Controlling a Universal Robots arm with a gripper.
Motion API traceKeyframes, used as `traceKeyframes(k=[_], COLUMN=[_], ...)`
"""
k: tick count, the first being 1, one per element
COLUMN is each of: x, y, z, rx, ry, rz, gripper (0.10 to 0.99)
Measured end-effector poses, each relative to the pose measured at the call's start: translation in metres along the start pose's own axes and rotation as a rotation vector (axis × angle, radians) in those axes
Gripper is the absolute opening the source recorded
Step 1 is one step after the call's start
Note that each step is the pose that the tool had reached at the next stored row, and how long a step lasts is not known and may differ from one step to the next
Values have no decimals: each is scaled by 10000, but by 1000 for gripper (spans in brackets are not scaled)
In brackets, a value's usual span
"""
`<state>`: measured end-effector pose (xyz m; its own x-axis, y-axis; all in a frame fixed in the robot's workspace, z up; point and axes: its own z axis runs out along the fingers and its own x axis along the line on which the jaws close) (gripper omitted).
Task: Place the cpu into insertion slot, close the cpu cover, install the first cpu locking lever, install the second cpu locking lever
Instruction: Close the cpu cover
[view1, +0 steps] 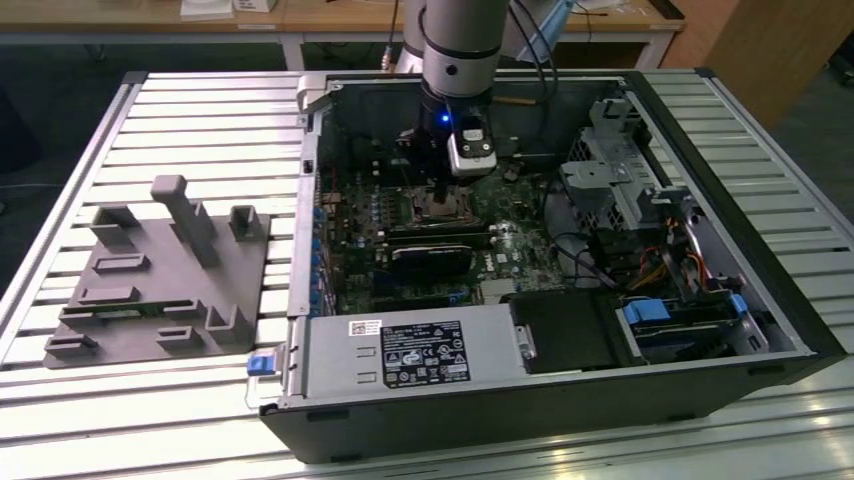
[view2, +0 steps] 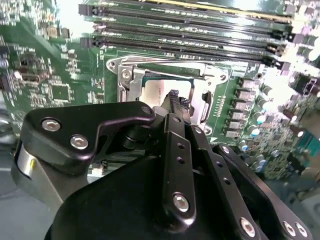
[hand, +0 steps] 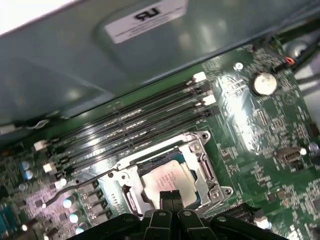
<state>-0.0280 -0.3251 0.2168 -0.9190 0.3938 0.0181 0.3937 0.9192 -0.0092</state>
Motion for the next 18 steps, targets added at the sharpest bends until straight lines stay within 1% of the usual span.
traceKeyframes(k=[3,6,8,13,16,18], x=[0,-1,0,-1,-1,-2], y=[0,0,-1,0,-1,-1], z=[4,10,13,18,19,21], rx=[-27,-66,-109,-216,-260,-283], ry=[1,-48,-124,-368,-485,-543], rz=[-476,-839,-996,-1399,-1712,-1916], gripper=[106,106,106,106,106,106])
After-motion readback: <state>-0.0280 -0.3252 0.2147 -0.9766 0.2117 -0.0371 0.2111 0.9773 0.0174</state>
